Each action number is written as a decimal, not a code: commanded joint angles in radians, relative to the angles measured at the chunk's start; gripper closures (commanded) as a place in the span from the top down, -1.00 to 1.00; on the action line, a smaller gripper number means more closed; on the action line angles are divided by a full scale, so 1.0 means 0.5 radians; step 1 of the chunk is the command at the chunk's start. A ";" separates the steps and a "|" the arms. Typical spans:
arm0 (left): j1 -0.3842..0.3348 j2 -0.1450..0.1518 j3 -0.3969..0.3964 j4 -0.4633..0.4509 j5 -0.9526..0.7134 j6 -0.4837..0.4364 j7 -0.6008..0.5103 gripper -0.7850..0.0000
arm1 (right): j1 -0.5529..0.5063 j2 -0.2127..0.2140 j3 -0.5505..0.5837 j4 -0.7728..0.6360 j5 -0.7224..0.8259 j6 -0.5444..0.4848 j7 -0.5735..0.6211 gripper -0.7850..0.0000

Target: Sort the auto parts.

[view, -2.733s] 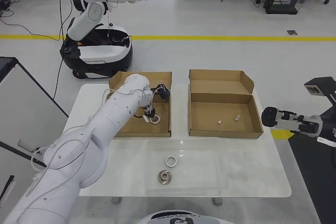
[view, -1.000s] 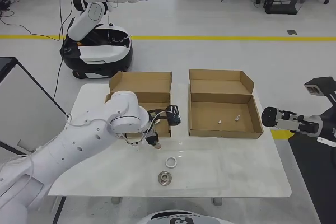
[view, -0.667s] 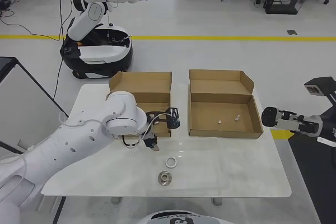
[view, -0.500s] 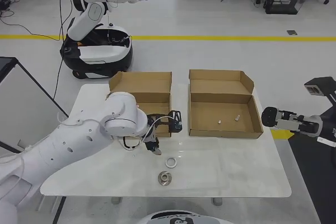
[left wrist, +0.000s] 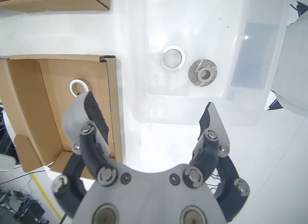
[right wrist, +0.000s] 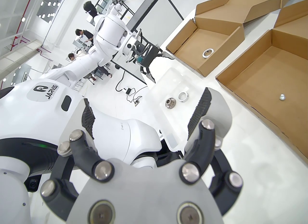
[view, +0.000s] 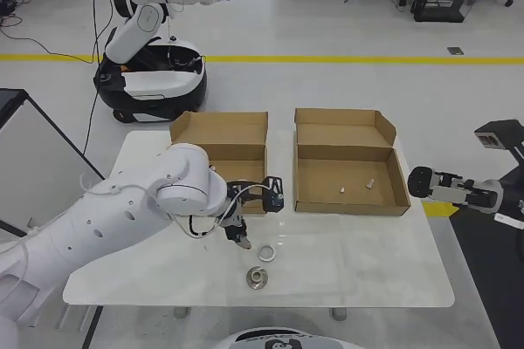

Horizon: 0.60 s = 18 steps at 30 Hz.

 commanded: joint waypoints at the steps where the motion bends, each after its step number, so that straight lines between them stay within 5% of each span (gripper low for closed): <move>1: 0.002 0.001 -0.002 0.001 0.001 0.005 -0.002 1.00 | 0.000 0.000 0.000 0.000 0.000 0.000 0.000 1.00; 18: 0.051 -0.018 0.026 -0.068 -0.014 0.014 0.075 1.00 | 0.000 0.000 0.000 0.000 0.000 0.000 0.000 1.00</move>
